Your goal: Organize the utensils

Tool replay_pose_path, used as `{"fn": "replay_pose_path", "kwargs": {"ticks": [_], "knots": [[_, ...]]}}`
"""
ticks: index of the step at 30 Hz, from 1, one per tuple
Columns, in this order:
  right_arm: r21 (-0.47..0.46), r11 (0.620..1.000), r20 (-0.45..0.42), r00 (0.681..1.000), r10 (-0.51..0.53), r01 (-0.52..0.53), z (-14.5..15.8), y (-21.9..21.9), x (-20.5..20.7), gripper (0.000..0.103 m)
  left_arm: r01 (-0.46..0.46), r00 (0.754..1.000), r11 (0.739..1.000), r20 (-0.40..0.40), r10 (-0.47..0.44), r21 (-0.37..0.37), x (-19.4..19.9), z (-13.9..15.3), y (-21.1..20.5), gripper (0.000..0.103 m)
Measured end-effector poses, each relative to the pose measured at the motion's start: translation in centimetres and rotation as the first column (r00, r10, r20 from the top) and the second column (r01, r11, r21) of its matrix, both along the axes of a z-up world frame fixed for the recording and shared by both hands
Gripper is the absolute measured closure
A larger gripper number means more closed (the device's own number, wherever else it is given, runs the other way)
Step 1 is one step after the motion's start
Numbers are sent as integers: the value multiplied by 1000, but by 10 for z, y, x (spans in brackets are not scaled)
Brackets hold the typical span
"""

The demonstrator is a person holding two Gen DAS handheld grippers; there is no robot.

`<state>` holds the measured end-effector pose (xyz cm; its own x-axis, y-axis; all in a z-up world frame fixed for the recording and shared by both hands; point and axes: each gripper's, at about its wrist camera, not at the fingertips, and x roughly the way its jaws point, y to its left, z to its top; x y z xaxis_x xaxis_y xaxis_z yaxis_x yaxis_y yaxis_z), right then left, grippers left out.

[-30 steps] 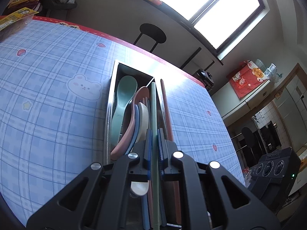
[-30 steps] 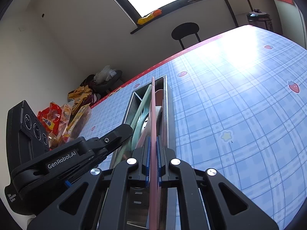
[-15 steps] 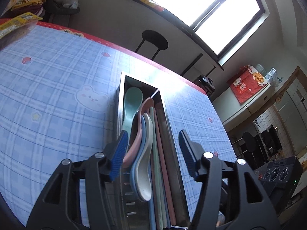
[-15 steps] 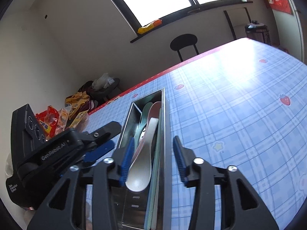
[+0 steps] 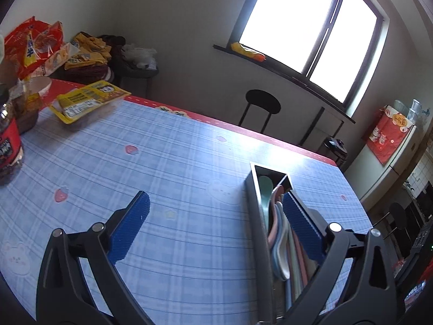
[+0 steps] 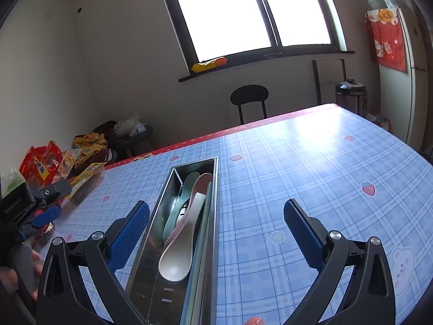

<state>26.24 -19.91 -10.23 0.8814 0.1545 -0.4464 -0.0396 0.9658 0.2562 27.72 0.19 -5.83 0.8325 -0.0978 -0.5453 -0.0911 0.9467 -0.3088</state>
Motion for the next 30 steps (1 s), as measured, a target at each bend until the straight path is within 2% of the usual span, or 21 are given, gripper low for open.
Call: {"fn": "replay_pose_path", "kwargs": {"ticks": [4,7,10,13,18,21,25,30], "knots": [[-94,995,49,999,19,-14,12,16,-12,6,-48,998,988,52,41,147,-28,18,17,6],[-133,991,86,996,30,-19,19,22,-26,6,-51,996,976,77,35,210,-54,33,30,6],[-142,989,85,995,57,-45,34,27,-37,6,-36,995,962,103,8,271,-82,52,39,6],[-201,975,106,987,119,-96,58,34,-59,6,-9,989,939,140,-42,343,-111,74,46,6],[-351,921,113,969,219,-167,98,42,-99,6,17,973,875,192,-125,483,-153,103,42,6],[-410,887,84,959,269,-213,114,44,-120,6,63,965,854,186,-183,517,-168,111,33,6],[-449,859,54,952,301,-246,125,49,-141,6,118,956,834,165,-242,539,-181,110,22,6],[-454,856,68,948,312,-249,133,52,-159,6,150,947,856,177,-269,495,-192,113,19,6]]}}
